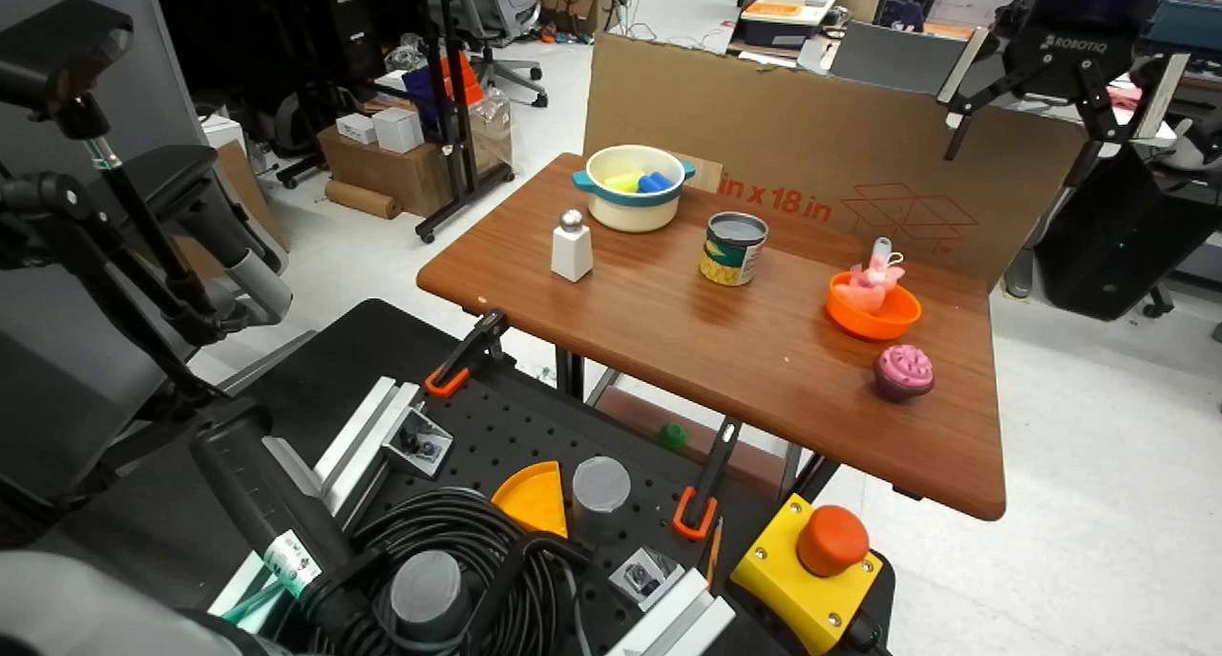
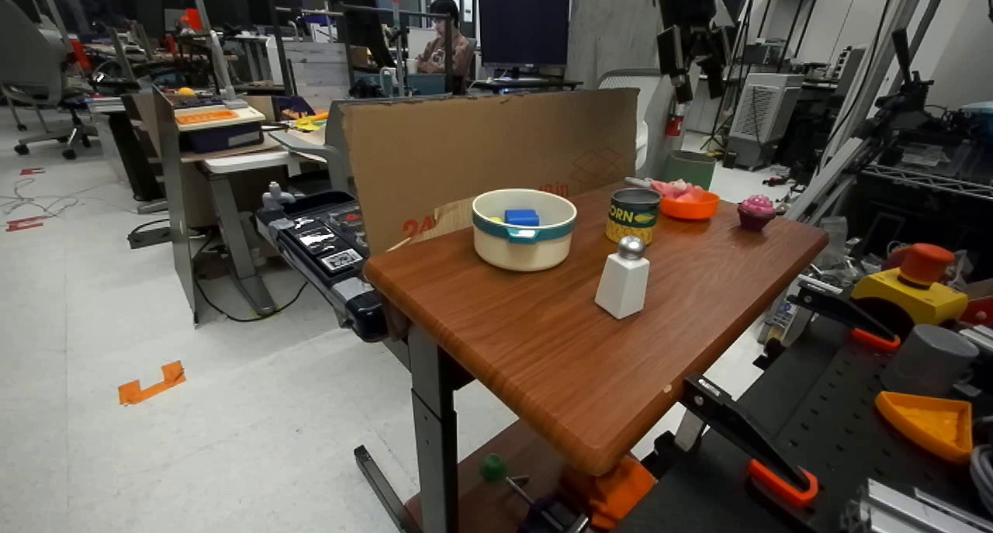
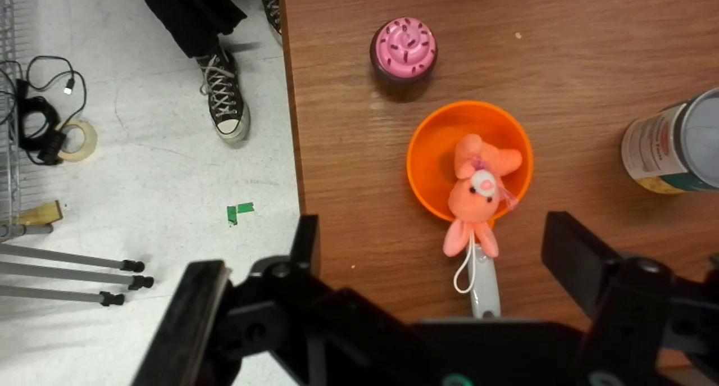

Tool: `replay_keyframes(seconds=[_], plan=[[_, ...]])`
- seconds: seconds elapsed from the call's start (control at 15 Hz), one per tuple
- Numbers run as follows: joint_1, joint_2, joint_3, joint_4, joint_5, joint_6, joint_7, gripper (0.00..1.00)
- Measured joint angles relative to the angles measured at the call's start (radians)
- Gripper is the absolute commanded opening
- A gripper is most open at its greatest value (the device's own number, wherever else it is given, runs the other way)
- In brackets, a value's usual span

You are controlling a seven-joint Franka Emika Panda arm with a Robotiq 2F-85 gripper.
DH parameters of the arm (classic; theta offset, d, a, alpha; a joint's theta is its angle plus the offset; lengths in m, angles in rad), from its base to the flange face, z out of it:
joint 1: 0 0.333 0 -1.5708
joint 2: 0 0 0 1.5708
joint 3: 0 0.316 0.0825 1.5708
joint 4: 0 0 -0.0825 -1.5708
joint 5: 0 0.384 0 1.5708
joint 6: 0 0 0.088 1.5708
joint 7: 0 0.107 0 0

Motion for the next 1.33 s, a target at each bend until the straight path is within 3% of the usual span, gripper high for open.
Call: replay_keyframes(seconds=[0.93,1.33], plan=[[0.058,0.000,-0.010,-0.042,-0.133,0.088,0.097,1.00],[0.104,0.003,-0.056,-0.093,-0.199,0.134,0.137,1.00]])
